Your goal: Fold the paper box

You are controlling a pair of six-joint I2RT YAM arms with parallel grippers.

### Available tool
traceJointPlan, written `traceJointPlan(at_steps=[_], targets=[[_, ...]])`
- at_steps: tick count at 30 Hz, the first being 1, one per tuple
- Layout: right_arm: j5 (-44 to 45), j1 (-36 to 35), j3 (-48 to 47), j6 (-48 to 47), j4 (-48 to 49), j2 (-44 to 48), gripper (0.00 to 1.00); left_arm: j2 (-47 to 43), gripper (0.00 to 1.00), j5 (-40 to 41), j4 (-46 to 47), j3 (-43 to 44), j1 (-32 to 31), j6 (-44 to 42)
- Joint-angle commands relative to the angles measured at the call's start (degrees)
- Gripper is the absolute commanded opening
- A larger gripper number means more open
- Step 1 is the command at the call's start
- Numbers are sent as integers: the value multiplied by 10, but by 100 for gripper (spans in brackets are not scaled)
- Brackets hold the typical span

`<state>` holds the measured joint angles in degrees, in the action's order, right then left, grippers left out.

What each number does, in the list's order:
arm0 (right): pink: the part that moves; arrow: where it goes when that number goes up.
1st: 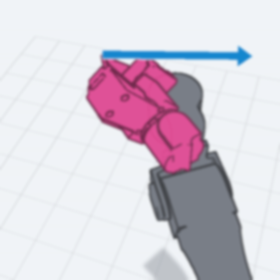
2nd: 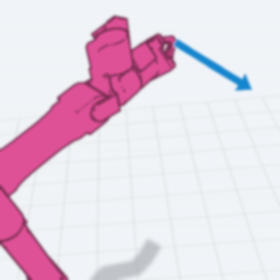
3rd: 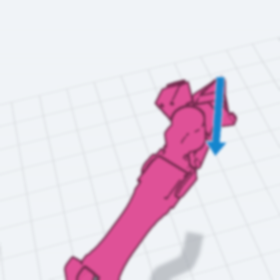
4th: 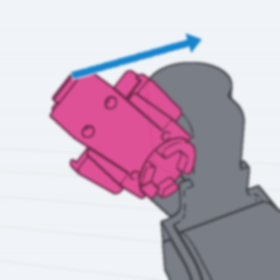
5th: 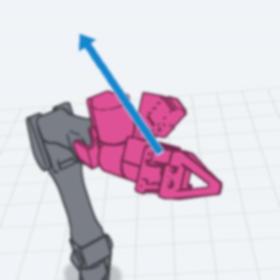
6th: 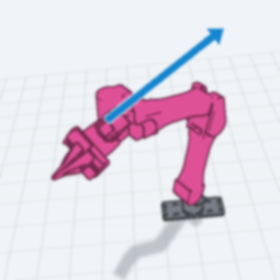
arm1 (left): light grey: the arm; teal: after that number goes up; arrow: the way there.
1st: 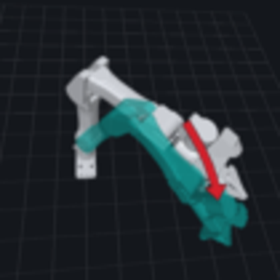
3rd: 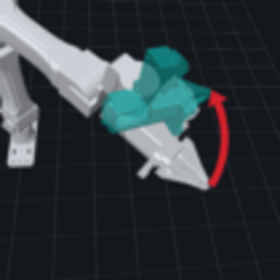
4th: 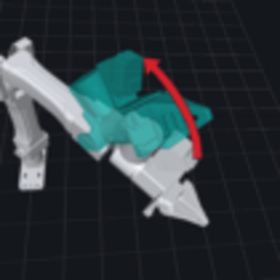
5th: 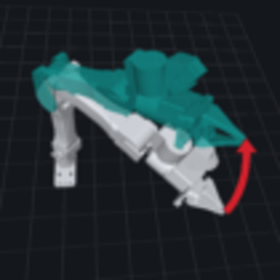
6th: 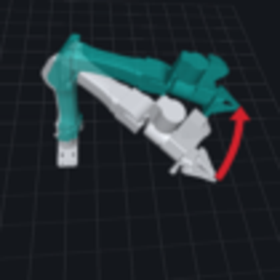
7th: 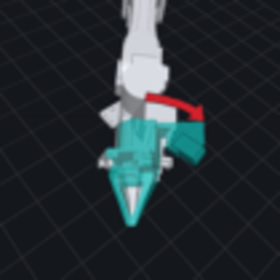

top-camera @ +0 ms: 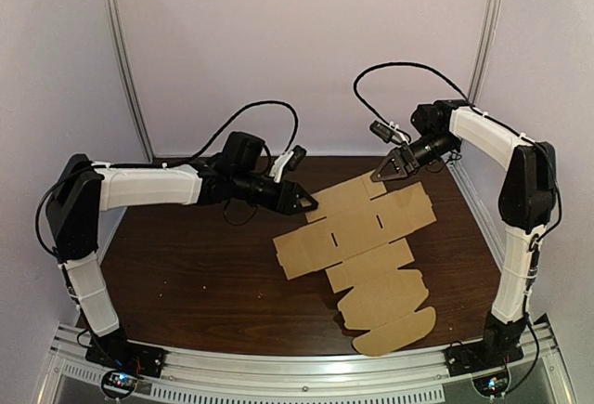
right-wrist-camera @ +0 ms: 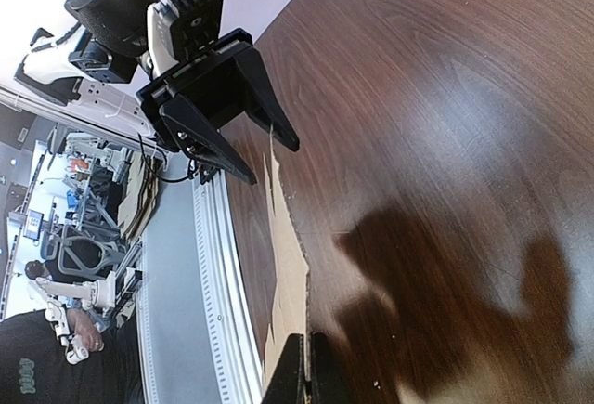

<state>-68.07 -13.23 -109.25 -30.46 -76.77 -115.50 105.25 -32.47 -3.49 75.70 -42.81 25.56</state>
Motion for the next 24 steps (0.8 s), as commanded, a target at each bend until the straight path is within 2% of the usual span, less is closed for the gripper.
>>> traceJointPlan(at_steps=[1, 6, 9, 16, 18, 21, 24], targets=[[-11, 7, 8, -11, -12, 25, 0, 14, 33, -39, 56, -1, 5, 19], [-8, 8, 21, 1, 5, 30, 0, 20, 12, -55, 65, 2, 8, 33], [7, 8, 42, 36, 47, 44, 0, 24, 0, -53, 51, 10, 7, 36], [123, -26, 148, 151, 195, 135, 3, 29, 0, 6, -16, 37, 8, 41], [167, -49, 166, 163, 209, 153, 8, 31, 0, 21, -22, 43, 8, 52], [223, -85, 177, 183, 211, 164, 9, 33, 0, 42, -30, 50, 8, 69], [230, -103, 175, 196, 204, 171, 12, 35, 0, 59, -46, 57, 7, 71]])
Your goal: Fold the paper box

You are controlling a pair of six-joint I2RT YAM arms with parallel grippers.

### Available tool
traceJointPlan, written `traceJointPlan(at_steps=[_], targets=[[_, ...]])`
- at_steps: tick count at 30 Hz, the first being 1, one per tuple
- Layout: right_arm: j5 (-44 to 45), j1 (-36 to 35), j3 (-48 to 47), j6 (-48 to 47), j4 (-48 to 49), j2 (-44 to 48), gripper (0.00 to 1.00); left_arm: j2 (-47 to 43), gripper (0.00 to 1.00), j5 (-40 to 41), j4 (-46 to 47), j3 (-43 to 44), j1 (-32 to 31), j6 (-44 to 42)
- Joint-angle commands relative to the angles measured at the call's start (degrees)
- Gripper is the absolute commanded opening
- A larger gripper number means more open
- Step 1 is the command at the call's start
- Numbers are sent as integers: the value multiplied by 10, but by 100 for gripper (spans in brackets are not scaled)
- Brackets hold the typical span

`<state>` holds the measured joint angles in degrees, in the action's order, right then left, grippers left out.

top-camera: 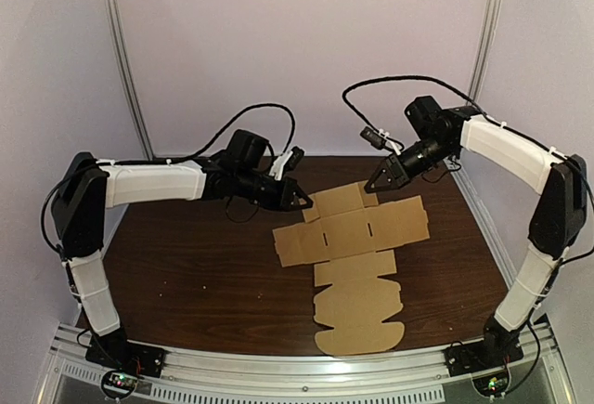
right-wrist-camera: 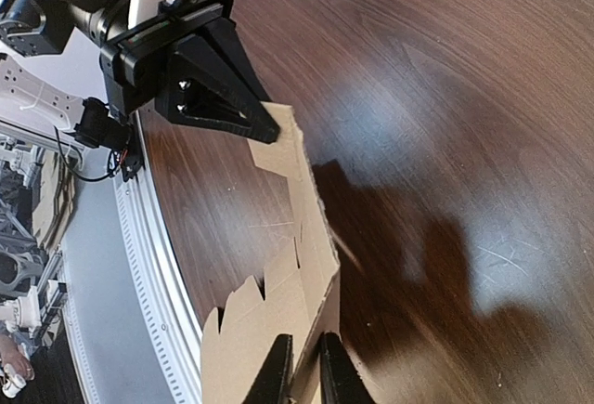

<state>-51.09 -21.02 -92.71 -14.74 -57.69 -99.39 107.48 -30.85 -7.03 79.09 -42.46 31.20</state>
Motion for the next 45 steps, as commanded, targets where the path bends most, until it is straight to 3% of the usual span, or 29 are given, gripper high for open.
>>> traceJointPlan(at_steps=[1, 5, 12, 22, 29, 35, 41, 45], targets=[[50, -27, 9, 43, 12, 13, 14, 13, 0, 43, -11, 24, 4, 12], [22, -19, -24, 33, -23, 7, 21, 12, 0, 31, -8, 19, 4, -7], [-5, 82, -119, -42, -107, -38, 37, -14, 0, 4, -22, 2, 5, -102], [69, 82, -61, -56, -26, -70, 40, -26, 0, -12, -18, 1, 5, -120], [137, 80, -112, -52, 33, -117, 40, -33, 0, -47, -22, 4, 4, -134], [114, 60, -140, -84, 21, -165, 40, -40, 0, -34, -30, 4, 4, -142], [53, 44, -108, -145, -35, -132, 40, -37, 0, 55, -32, 7, 13, -96], [1, 43, -75, -156, -39, -98, 41, -28, 0, 58, -11, 1, 15, -81]])
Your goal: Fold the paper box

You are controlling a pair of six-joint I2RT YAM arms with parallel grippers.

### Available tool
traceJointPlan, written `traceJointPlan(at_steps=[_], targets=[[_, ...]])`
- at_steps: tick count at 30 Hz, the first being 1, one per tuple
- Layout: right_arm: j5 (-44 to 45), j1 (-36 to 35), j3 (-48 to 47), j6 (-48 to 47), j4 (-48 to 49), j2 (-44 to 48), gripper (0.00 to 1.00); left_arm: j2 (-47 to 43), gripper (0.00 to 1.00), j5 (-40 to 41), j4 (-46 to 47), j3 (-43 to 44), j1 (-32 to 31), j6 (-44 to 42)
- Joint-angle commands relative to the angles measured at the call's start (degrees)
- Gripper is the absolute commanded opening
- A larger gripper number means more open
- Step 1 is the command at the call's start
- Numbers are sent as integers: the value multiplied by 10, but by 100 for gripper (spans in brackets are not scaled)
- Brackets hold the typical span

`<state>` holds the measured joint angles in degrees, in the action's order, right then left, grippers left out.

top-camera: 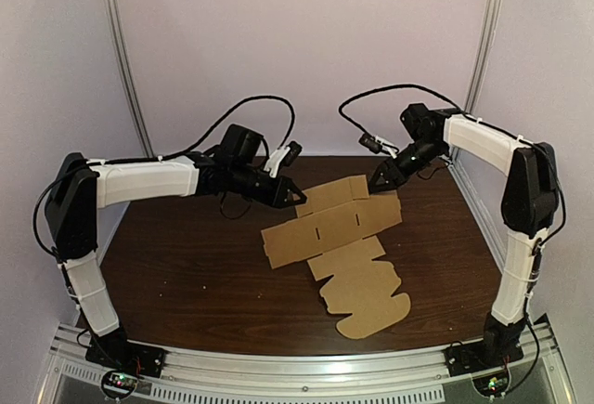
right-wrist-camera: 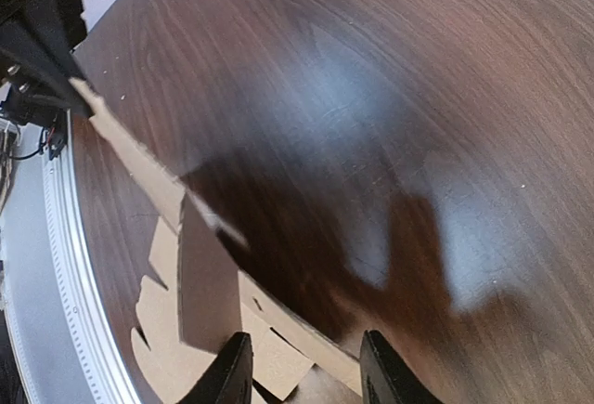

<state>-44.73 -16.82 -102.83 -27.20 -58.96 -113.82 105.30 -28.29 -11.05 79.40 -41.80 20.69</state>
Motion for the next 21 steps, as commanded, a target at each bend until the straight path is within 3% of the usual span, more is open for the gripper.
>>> traceJointPlan(at_steps=[1, 12, 21], targets=[[-73, -1, 28, -31, -29, 50, 41, -4, 0, 32, 32, -1, 8, 27], [-110, -12, 32, 9, 17, 28, 44, -3, 0, -23, 43, -4, 8, 24], [-197, -18, 6, -59, -72, 10, 52, -7, 0, -19, 44, -7, 8, 28]])
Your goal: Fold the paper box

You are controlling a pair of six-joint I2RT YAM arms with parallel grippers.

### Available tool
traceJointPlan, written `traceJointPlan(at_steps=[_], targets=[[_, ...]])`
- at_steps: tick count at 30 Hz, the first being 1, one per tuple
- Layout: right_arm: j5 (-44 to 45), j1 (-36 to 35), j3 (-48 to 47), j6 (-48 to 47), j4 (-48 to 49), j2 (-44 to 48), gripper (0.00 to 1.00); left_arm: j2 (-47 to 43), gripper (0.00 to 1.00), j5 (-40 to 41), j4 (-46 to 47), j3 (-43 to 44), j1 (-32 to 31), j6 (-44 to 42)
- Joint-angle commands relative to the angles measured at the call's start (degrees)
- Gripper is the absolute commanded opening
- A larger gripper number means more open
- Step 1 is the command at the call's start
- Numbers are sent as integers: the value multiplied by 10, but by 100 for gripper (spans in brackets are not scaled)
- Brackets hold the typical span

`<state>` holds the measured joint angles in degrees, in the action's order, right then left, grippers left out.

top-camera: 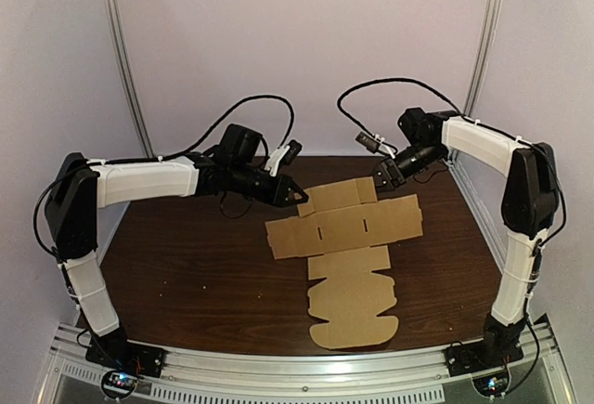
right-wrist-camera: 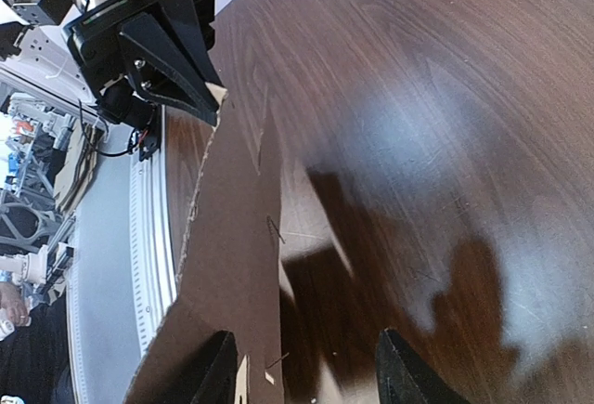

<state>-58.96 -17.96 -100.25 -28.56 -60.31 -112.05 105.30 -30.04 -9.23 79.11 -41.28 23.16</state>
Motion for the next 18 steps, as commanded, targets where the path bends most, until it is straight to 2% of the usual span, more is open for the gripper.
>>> traceJointPlan(at_steps=[1, 11, 18], targets=[[-58, -7, -23, -62, -75, -7, 52, -7, 0, -1, 25, -3, 3, 3], [-46, 5, -44, -136, -192, 9, 53, -13, 0, 8, -7, 5, 3, -14], [-67, -9, -20, -96, -139, 12, 54, -11, 0, -8, 7, 3, 3, -6]])
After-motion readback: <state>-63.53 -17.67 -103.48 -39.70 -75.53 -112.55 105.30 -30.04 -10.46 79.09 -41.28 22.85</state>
